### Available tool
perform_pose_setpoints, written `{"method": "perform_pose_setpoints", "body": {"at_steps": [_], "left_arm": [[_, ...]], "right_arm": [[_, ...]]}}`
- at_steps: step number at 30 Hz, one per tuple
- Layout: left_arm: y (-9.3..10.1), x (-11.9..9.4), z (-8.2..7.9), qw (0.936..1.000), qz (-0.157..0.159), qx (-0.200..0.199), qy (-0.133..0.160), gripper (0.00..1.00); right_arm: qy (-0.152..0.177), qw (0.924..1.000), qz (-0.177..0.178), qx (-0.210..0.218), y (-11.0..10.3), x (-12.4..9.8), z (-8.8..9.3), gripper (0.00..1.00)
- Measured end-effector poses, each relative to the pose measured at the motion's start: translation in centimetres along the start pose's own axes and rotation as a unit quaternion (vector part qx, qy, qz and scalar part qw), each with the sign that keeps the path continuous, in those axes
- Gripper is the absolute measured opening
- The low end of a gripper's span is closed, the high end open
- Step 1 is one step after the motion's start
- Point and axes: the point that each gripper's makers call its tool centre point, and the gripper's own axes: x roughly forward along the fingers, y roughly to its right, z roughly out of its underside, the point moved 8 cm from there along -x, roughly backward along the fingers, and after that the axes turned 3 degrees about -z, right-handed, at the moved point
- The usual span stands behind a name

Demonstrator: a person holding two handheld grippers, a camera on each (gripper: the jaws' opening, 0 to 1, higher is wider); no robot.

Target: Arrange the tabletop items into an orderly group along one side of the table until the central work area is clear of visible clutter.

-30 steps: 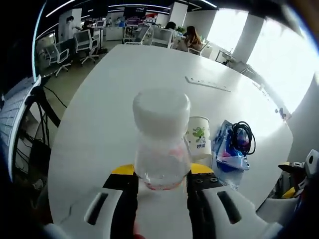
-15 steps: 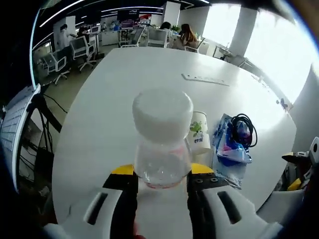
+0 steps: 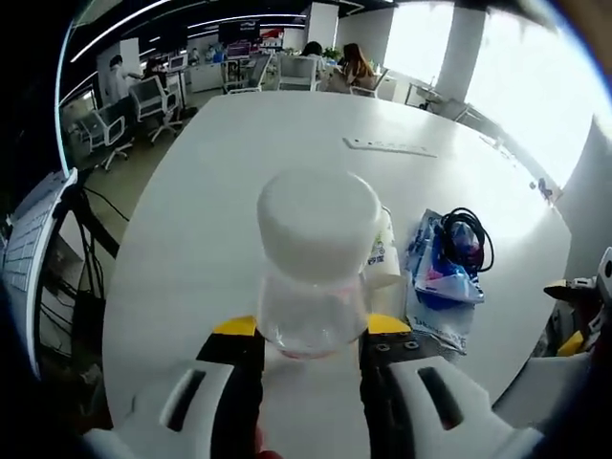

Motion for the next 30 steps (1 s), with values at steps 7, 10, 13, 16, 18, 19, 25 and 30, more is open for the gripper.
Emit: {"method": "perform_pose_setpoints", "body": {"at_steps": [7,10,13,16,18,19,25,30], "left_arm": [[0.39,-0.04,0.26,0.9999,-0.002,0.009,-0.005,0.38],[0.52,-0.12,0.43,0.9999,-0.001,0.009,-0.007,0.39],[0.52,-0.16,0.52,1.0,-0.002,0.008,-0.005,0.39],[0.49,-0.19,0.53,1.0,-0.002,0.006,-0.006,0.39],[0.43,-0.17,0.54,1.0,0.001,0.004,-0.006,0.39],[0.4,-0.15,0.55,1.0,0.002,0.004,-0.006,0.39],[0.49,-0.15,0.59,1.0,0.008,0.001,-0.005,0.4],[0.67,0.11,0.74,0.9998,0.018,0.004,-0.002,0.46]], "right_arm": [[-0.001,1.0,-0.001,0.0,-0.16,0.09,0.04,0.79],[-0.001,1.0,-0.002,0.0,-0.17,0.08,0.0,0.79],[-0.001,1.0,-0.001,-0.001,-0.14,0.09,-0.02,0.79],[-0.001,1.0,-0.002,-0.002,-0.17,0.13,-0.07,0.79],[-0.002,1.0,-0.002,-0.003,-0.13,0.14,-0.15,0.79],[-0.002,1.0,-0.002,-0.003,-0.12,0.15,-0.16,0.79],[-0.001,1.0,-0.003,-0.004,-0.13,0.27,-0.32,0.79],[-0.002,1.0,-0.003,-0.002,-0.12,0.22,-0.15,0.79]]}}
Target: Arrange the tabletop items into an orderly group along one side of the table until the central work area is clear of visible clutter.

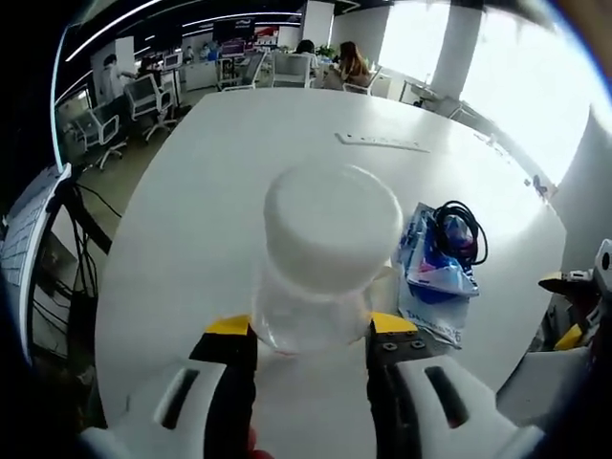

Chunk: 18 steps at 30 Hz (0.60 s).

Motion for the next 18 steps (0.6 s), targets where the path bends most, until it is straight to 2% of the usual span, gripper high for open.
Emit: {"method": "perform_pose_setpoints", "body": {"at_steps": [10,18], "left_arm": [[0.11,0.54,0.23,0.9995,0.013,0.011,0.026,0.5],[-0.44,0.69,0.01,0.9994,0.005,0.009,0.033,0.42]], "right_arm": [[-0.005,1.0,0.002,0.003,0.17,-0.27,0.53,0.79],[-0.004,1.0,0.003,0.004,0.32,-0.2,0.37,0.79]]}}
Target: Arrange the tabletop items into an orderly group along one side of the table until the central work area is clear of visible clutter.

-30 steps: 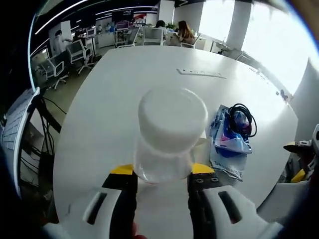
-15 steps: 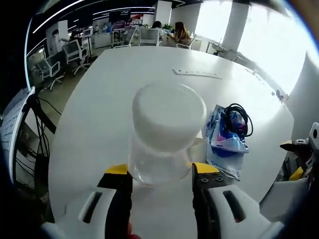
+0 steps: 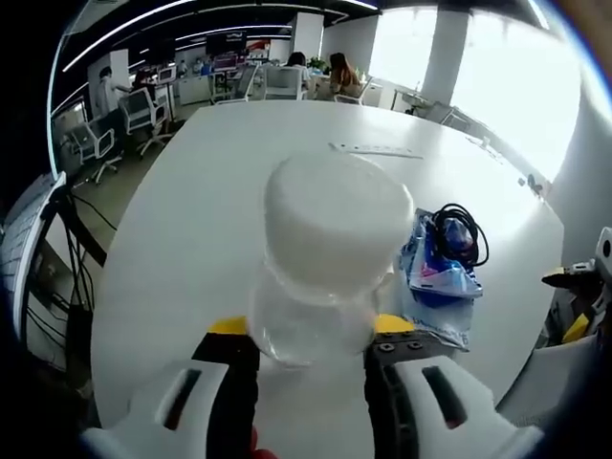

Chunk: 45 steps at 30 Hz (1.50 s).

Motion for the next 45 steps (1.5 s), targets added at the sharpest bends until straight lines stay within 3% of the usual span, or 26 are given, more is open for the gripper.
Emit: {"method": "perform_pose_setpoints", "body": {"at_steps": [11,28,45], "left_arm": [[0.0,0.3,-0.3,0.9998,-0.017,0.006,0.004,0.4],[-1.2,2.6,-2.5,0.9976,-0.067,-0.018,0.005,0.39],[-2.0,4.4,-4.3,0.9973,-0.068,-0.025,0.007,0.4]], "right_arm": [[-0.007,1.0,-0.005,-0.001,-0.1,0.4,0.0,0.78],[-0.012,0.9999,-0.011,-0.004,-0.2,0.9,-0.4,0.78],[-0.013,0.9998,-0.013,-0.001,0.2,0.9,-0.3,0.78]]}}
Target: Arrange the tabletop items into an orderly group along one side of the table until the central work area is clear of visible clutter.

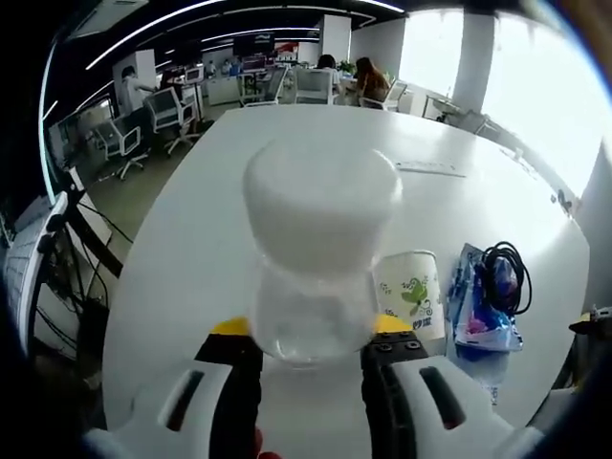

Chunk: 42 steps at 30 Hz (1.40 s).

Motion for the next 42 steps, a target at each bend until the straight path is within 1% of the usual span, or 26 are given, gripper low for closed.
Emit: {"method": "perform_pose_setpoints", "body": {"at_steps": [6,12,16,18,21,23,29,33,36,38,42], "left_arm": [[0.1,0.1,-0.1,1.0,0.002,-0.003,-0.005,0.4],[-0.1,0.0,0.0,0.9999,0.012,-0.002,-0.01,0.41],[-0.2,0.1,0.1,0.9998,0.02,-0.006,-0.004,0.41],[-0.4,0.0,0.2,0.9995,0.028,-0.011,-0.006,0.41],[-0.5,-0.3,0.3,0.9995,0.03,-0.01,-0.003,0.44],[-0.6,-0.6,0.5,0.9995,0.032,-0.007,-0.004,0.45],[-0.9,-1.7,1.5,0.9994,0.032,-0.008,-0.007,0.44],[-1.1,-2.7,2.7,0.9994,0.031,-0.011,-0.009,0.44],[-1.4,-3.3,3.5,0.9996,0.024,-0.01,-0.013,0.42],[-1.4,-3.7,4.1,0.9994,0.025,-0.016,-0.015,0.42],[-1.6,-4.3,5.0,0.9993,0.027,-0.015,-0.019,0.42]], "right_arm": [[0.0,1.0,0.001,0.0,0.0,0.0,0.0,0.78],[0.001,1.0,0.0,-0.001,-0.1,0.0,-0.1,0.79],[0.002,1.0,0.0,-0.004,-0.2,0.1,-0.3,0.79],[0.003,1.0,-0.001,-0.004,-0.2,0.0,-0.4,0.79],[0.004,1.0,0.001,-0.005,-0.1,-0.1,-0.5,0.79],[0.007,1.0,0.002,-0.004,0.0,-0.1,-0.5,0.79],[0.009,0.9999,-0.002,-0.01,-0.2,0.1,-0.7,0.79],[0.009,0.9999,-0.004,-0.014,-0.5,0.2,-1.0,0.79],[0.012,0.9998,-0.006,-0.018,-0.7,0.3,-1.2,0.79],[0.013,0.9997,-0.007,-0.018,-0.8,0.3,-1.2,0.79],[0.011,0.9997,-0.009,-0.022,-1.1,0.3,-0.9,0.79]]}}
